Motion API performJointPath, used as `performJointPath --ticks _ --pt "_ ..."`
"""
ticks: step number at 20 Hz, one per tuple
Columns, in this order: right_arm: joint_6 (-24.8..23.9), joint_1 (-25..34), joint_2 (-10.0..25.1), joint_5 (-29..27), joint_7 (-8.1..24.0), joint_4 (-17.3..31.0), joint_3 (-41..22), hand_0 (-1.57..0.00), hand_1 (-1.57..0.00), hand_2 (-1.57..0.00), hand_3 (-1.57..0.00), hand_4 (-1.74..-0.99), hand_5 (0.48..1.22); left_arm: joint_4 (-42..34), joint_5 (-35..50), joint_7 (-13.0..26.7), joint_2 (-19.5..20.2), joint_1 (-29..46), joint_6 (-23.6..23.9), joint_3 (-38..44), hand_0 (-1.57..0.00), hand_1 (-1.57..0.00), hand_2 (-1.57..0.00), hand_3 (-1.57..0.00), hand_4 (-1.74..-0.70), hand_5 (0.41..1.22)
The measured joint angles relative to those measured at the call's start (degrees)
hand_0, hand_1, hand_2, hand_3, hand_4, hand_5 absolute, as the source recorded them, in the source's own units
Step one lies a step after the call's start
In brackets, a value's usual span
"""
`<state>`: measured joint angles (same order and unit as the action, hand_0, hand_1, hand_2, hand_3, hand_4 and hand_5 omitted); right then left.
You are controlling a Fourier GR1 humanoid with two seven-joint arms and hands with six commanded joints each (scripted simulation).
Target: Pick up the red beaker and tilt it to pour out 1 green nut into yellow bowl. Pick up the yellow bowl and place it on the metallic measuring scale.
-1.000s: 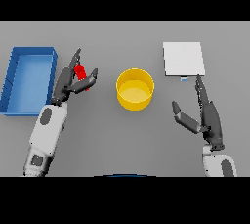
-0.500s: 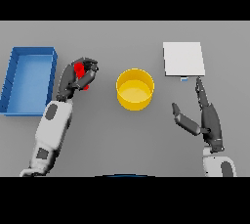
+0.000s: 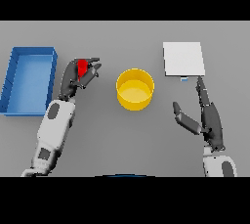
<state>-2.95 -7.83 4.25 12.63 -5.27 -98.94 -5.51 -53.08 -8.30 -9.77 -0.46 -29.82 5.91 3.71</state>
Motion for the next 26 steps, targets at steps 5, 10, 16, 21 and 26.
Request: performJointPath --ticks 5,10,16,21,26 --pt "-0.38 0.06 0.00 1.10 -0.90 0.20 -0.45 0.00 0.00 0.00 0.00 -1.263 0.654 -6.69 0.57 1.96 0.82 0.26 1.13 -1.94 -1.55 -1.55 -1.55 -1.54 -1.72 1.114" --pt "-0.53 0.26 0.37 1.64 -0.51 0.30 -0.41 0.00 0.00 0.00 0.00 -1.256 0.671 -12.17 -7.13 9.91 6.14 -0.84 -0.93 -10.31 -1.56 -1.56 -1.56 -1.56 -1.73 1.125" --pt "-0.32 0.51 0.27 2.24 1.38 -0.06 -0.96 0.00 0.00 0.00 0.00 -1.254 0.680 -12.31 -12.06 15.96 8.28 -3.81 -2.29 -16.36 -1.57 -1.57 -1.57 -1.56 -1.73 1.114" --pt "-0.28 0.38 -0.12 1.95 1.78 -0.85 -1.10 0.00 0.00 0.00 0.00 -1.255 0.689 -9.94 -22.28 22.70 11.83 -8.72 -2.92 -24.71 -1.57 -1.57 -1.57 -1.57 -1.74 1.132" --pt "0.48 -0.61 0.66 1.53 0.81 -0.92 -0.85 0.00 0.00 0.00 0.00 -1.274 0.702 -8.27 -32.31 24.96 15.09 -13.97 -6.32 -34.20 -1.57 -1.57 -1.57 -1.57 -1.74 1.182"
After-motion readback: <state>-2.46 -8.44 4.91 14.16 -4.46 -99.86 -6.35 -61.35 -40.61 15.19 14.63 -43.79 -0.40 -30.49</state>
